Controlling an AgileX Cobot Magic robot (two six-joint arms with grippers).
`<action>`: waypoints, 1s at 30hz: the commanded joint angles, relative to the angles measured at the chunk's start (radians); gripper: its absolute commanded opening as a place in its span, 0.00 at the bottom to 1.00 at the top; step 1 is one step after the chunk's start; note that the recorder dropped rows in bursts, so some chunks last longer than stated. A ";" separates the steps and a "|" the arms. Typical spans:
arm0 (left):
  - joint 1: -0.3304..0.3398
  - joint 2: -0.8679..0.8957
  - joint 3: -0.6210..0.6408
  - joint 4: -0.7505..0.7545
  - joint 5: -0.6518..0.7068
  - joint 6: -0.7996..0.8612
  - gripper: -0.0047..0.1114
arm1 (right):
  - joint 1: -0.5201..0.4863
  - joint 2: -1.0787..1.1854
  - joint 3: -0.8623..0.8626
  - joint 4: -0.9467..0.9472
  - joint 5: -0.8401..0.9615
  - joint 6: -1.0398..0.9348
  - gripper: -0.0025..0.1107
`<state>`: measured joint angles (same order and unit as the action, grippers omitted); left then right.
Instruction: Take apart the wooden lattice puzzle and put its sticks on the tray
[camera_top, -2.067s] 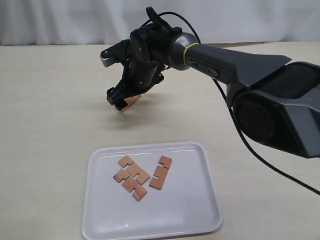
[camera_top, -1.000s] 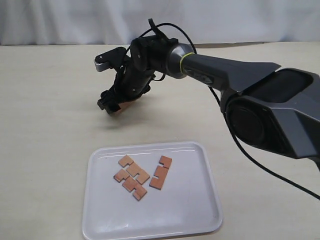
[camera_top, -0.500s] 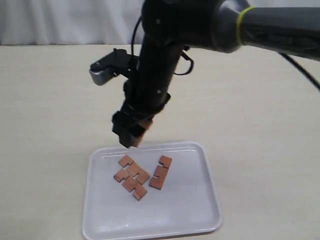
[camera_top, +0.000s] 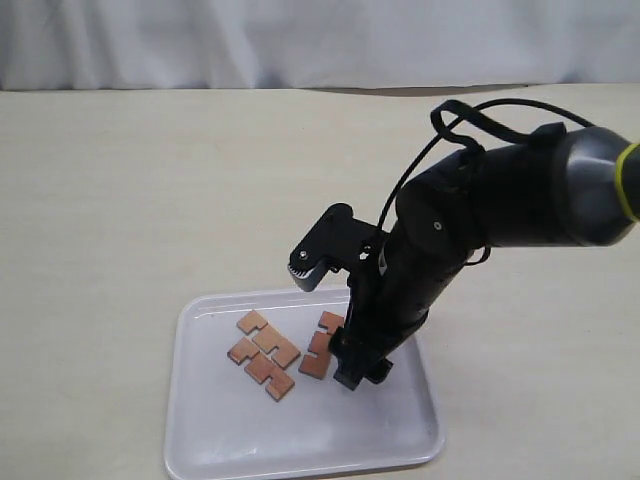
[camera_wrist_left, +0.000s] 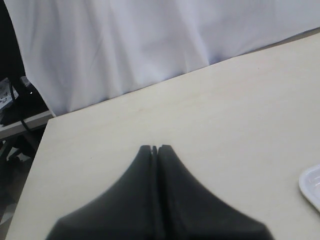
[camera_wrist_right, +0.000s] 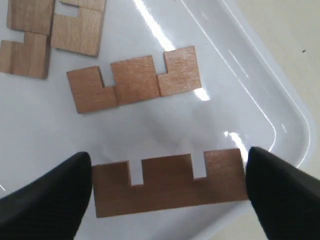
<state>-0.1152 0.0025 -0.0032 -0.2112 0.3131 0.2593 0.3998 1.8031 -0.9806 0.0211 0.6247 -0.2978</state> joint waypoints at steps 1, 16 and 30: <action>0.010 -0.002 0.003 -0.002 -0.009 0.005 0.04 | -0.005 -0.002 0.004 -0.012 -0.004 0.006 0.91; 0.010 -0.002 0.003 -0.002 -0.009 0.005 0.04 | -0.002 -0.006 -0.223 -0.333 0.157 0.419 0.07; 0.010 -0.002 0.003 -0.002 -0.009 0.005 0.04 | -0.515 -0.204 -0.175 -0.029 0.333 0.281 0.07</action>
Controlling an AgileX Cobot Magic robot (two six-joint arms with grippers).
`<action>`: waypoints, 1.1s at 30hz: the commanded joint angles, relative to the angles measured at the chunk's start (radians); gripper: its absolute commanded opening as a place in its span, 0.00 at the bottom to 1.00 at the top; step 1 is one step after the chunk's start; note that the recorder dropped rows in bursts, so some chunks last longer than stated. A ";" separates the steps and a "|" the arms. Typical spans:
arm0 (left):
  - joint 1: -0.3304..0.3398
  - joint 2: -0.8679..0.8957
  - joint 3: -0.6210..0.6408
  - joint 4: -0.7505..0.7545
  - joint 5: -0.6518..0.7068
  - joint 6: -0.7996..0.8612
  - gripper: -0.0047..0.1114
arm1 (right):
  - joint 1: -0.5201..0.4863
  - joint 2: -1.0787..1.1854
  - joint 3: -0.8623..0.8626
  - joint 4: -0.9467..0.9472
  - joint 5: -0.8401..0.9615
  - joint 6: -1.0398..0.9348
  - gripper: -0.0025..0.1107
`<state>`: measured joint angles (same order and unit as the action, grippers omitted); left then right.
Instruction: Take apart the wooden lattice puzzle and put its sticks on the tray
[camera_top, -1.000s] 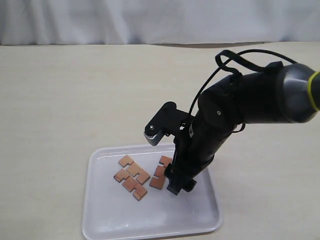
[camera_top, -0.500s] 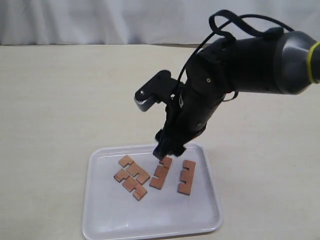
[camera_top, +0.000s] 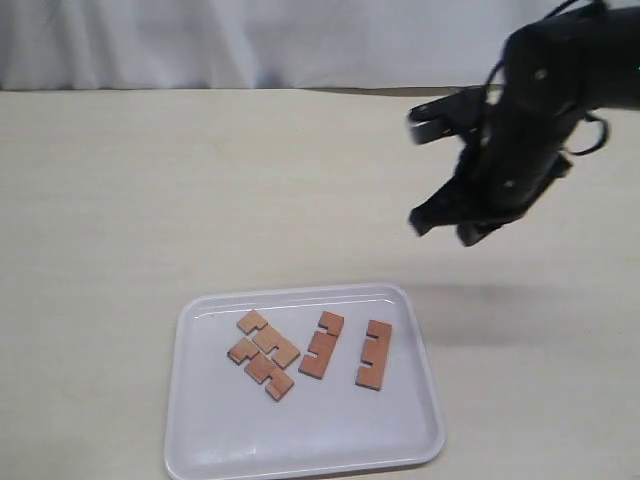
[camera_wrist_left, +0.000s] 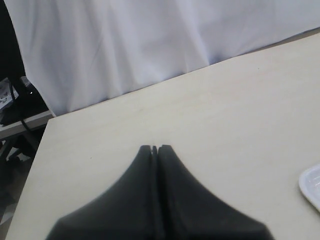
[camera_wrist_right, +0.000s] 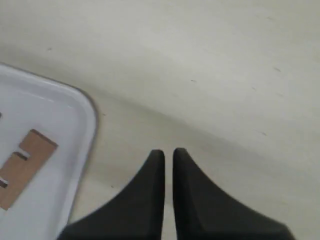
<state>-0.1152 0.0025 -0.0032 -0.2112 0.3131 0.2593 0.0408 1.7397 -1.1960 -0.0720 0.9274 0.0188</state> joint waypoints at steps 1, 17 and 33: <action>0.010 -0.002 0.003 -0.002 -0.009 0.005 0.04 | -0.197 -0.197 0.068 0.065 0.004 -0.033 0.07; 0.010 -0.002 0.003 -0.002 -0.009 0.005 0.04 | -0.225 -1.112 0.582 0.004 -0.576 0.012 0.07; 0.010 -0.002 0.003 -0.002 -0.009 0.005 0.04 | -0.223 -1.515 0.780 0.160 -0.803 0.028 0.07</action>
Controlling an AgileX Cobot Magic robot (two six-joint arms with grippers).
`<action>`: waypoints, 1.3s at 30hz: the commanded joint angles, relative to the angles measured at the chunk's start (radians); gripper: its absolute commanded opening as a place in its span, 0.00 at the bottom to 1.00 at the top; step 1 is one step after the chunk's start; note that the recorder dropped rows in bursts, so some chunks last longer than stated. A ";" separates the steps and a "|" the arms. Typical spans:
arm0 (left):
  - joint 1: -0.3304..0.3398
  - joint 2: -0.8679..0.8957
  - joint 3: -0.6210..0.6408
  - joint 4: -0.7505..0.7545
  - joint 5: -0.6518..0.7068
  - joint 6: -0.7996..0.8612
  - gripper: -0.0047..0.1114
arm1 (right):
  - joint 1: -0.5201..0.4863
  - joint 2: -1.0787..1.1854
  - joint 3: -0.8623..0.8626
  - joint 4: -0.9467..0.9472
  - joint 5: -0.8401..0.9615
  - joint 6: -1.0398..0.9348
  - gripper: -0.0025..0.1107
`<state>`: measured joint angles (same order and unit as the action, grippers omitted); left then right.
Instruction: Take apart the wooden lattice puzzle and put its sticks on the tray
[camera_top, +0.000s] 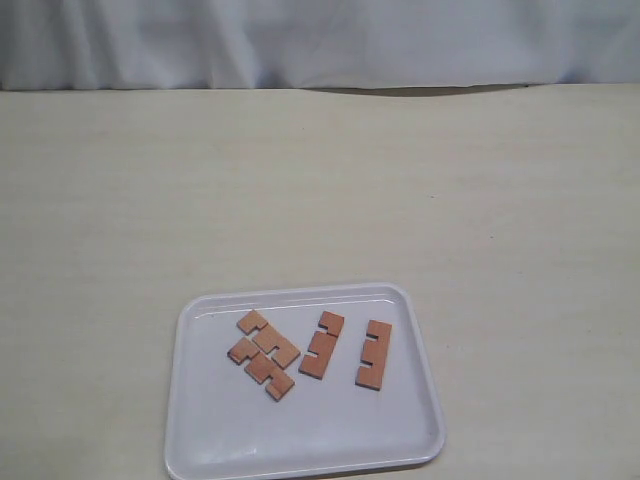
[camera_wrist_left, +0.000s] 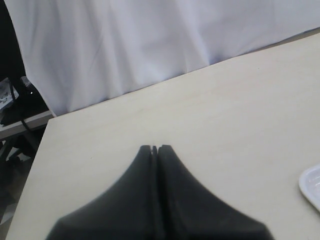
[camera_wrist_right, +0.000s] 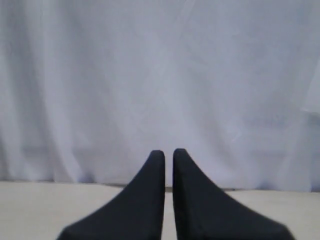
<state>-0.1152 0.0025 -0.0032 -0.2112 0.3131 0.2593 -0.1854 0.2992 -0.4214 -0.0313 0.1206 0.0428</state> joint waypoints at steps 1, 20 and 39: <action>0.010 -0.002 0.003 -0.002 -0.009 0.005 0.04 | 0.003 -0.099 0.005 0.147 0.020 0.004 0.07; 0.010 -0.002 0.003 -0.002 -0.009 0.005 0.04 | 0.003 -0.299 0.032 0.143 0.026 -0.082 0.07; 0.010 -0.002 0.003 -0.002 -0.009 0.005 0.04 | 0.003 -0.299 0.421 0.112 -0.070 -0.115 0.07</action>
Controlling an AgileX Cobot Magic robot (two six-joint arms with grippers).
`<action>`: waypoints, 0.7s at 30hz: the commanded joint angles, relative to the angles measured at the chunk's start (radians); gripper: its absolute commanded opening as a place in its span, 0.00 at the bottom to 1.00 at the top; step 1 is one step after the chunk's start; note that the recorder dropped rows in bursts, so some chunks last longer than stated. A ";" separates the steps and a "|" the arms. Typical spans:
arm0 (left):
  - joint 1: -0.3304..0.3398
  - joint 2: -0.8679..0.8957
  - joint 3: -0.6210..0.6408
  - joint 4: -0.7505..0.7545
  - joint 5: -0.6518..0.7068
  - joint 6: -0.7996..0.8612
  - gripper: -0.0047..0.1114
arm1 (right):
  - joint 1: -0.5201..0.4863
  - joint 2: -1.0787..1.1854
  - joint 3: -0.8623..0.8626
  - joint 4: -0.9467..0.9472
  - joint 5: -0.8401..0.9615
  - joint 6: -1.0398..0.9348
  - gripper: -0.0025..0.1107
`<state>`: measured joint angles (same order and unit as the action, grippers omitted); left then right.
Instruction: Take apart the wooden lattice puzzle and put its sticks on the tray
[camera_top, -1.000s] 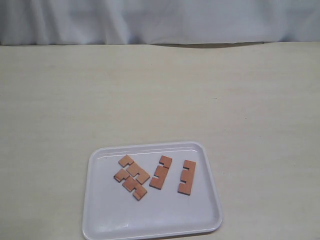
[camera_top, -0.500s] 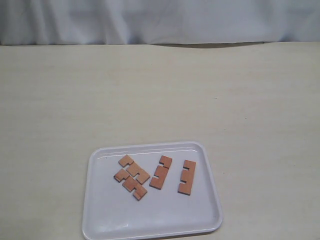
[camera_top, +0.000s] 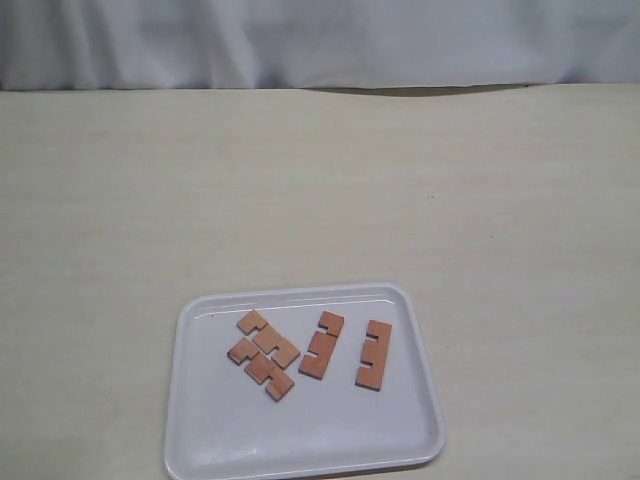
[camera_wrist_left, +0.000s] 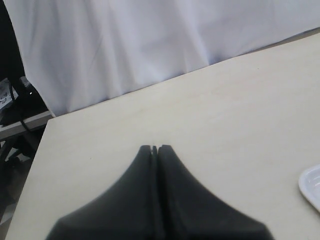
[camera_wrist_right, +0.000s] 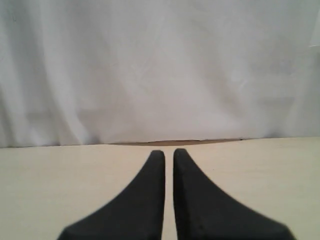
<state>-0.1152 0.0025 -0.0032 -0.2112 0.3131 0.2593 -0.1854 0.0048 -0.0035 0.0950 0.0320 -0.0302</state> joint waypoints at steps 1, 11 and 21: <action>0.010 -0.002 0.003 -0.002 -0.009 0.005 0.04 | 0.003 -0.005 0.004 -0.014 0.028 -0.042 0.07; 0.010 -0.002 0.003 -0.002 -0.009 0.005 0.04 | 0.003 -0.005 0.004 -0.004 0.046 -0.037 0.07; 0.010 -0.002 0.003 -0.002 -0.009 0.005 0.04 | 0.003 -0.005 0.004 -0.004 0.046 -0.037 0.07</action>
<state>-0.1152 0.0025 -0.0032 -0.2112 0.3131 0.2593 -0.1854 0.0048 -0.0035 0.0900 0.0762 -0.0614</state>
